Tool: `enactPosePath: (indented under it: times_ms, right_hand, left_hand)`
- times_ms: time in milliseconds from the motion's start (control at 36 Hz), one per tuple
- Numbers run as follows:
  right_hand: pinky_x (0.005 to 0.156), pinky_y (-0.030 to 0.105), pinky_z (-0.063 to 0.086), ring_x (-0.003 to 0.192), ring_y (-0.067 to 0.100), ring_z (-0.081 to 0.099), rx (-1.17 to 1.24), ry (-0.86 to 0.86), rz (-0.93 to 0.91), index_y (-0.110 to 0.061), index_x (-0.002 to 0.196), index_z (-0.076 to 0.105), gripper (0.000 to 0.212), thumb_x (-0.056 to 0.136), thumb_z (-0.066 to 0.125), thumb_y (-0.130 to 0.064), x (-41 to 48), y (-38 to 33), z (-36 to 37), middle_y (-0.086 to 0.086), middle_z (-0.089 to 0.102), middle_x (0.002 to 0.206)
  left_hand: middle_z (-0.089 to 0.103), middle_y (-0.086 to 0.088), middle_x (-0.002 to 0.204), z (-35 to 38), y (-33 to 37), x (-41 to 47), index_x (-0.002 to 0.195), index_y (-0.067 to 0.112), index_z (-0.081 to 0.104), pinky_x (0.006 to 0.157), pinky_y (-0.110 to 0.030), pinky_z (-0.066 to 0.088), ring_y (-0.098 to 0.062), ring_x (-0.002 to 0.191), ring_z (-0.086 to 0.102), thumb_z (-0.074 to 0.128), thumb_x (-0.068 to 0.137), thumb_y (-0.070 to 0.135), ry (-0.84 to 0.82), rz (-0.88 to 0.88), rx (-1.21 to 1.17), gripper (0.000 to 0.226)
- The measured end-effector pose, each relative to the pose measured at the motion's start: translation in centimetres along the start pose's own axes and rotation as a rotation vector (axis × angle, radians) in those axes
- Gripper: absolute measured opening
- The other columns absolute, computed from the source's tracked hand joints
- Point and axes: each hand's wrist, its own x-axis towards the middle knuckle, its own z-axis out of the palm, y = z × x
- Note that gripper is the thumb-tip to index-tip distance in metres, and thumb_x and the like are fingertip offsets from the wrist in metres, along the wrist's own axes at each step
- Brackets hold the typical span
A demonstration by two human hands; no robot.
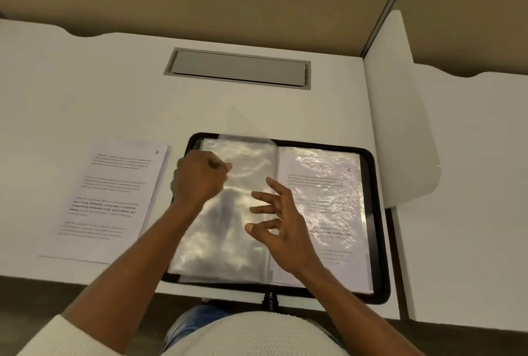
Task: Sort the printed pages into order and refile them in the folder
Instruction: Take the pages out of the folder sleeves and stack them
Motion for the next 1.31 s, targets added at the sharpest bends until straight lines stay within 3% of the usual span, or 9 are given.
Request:
enactPosePath:
  times_ms: [167,306,472,667,750,833,917,1056,1306]
  right_hand:
    - [0.118,0.046,0.039,0.147,0.011,0.033,-0.649,-0.154,-0.036,-0.034,0.157,0.038,0.08,0.087,0.061,-0.065,0.1,5.0,-1.3,-0.01,0.04,0.159]
    - [0.128,0.051,0.019,0.161,0.014,-0.001,-0.908,-0.266,-0.087,-0.03,0.163,0.029,0.087,0.09,0.052,-0.07,-0.3,8.0,-1.4,-0.008,0.006,0.175]
    - [0.13,0.049,0.009,0.16,0.017,-0.015,-1.027,-0.295,-0.12,-0.029,0.165,0.023,0.088,0.093,0.06,-0.063,-0.7,8.3,-0.7,-0.004,-0.009,0.175]
    - [0.127,0.046,0.02,0.16,0.015,0.009,-0.862,-0.211,-0.126,-0.028,0.155,0.043,0.071,0.094,0.062,-0.057,-0.5,8.4,-1.3,-0.006,0.013,0.174]
    - [0.123,0.044,0.027,0.157,0.013,0.019,-0.773,-0.184,-0.152,-0.028,0.144,0.055,0.059,0.091,0.067,-0.053,-0.3,8.6,-1.8,-0.008,0.024,0.17]
    - [0.122,0.042,0.031,0.154,0.011,0.026,-0.66,-0.163,-0.155,-0.028,0.136,0.062,0.053,0.088,0.074,-0.045,-0.2,9.2,-2.2,-0.01,0.033,0.167]
    - [0.12,0.039,0.039,0.148,0.009,0.04,-0.518,-0.053,-0.145,-0.025,0.142,0.061,0.057,0.088,0.077,-0.033,-0.3,9.1,-2.3,-0.01,0.045,0.16]
    - [0.104,0.042,0.055,0.125,0.013,0.061,-0.431,0.249,-0.141,-0.018,0.139,0.061,0.046,0.093,0.069,-0.013,-0.4,8.8,-3.7,-0.001,0.062,0.141]
    - [0.116,0.042,0.042,0.145,0.026,0.041,-0.794,0.409,-0.126,-0.009,0.144,0.056,0.054,0.096,0.074,-0.021,0.7,11.0,-12.1,0.008,0.042,0.161]
  left_hand:
    - [0.076,0.004,0.072,-1.1,-3.7,2.3,0.068,0.023,0.077,0.078,-0.042,0.064,-0.02,0.073,0.075,0.088,0.083,0.042,0.017,-0.099,0.082,0.027]
    - [0.065,0.005,0.073,-0.3,-4.9,3.1,0.072,0.023,0.072,0.075,-0.035,0.053,-0.026,0.081,0.069,0.088,0.084,0.039,0.017,-0.137,0.209,0.025]
    - [0.072,-0.005,0.089,0.9,-6.1,4.0,0.09,0.015,0.069,0.077,-0.039,0.056,-0.032,0.089,0.073,0.086,0.083,0.047,0.037,-0.107,0.345,0.037]
    - [0.064,-0.016,0.114,2.8,-5.0,3.3,0.13,0.002,0.051,0.067,-0.041,0.049,-0.035,0.098,0.068,0.078,0.093,0.021,0.158,0.148,0.718,0.05]
    - [0.058,-0.024,0.134,4.0,-4.0,2.5,0.14,-0.002,0.048,0.091,-0.046,0.054,-0.039,0.119,0.058,0.067,0.093,0.004,0.156,0.326,0.821,0.052]
    - [0.049,-0.021,0.147,6.0,-2.3,1.0,0.144,0.001,0.047,0.11,-0.047,0.044,-0.038,0.135,0.046,0.07,0.094,0.018,0.022,0.478,0.714,0.057]
    - [0.052,-0.013,0.144,8.4,-1.0,-0.7,0.141,0.007,0.053,0.11,-0.045,0.043,-0.032,0.134,0.046,0.073,0.095,0.036,-0.118,0.635,0.514,0.058]
    - [0.043,-0.009,0.159,11.9,0.0,-3.5,0.147,0.01,0.05,0.121,-0.043,0.034,-0.027,0.151,0.032,0.069,0.099,0.03,-0.254,0.796,0.423,0.055]
    - [-0.003,-0.008,0.177,14.8,-1.4,-4.7,0.162,0.01,0.03,0.131,-0.04,0.013,-0.022,0.163,-0.006,0.059,0.103,0.05,-0.373,0.818,0.546,0.077]
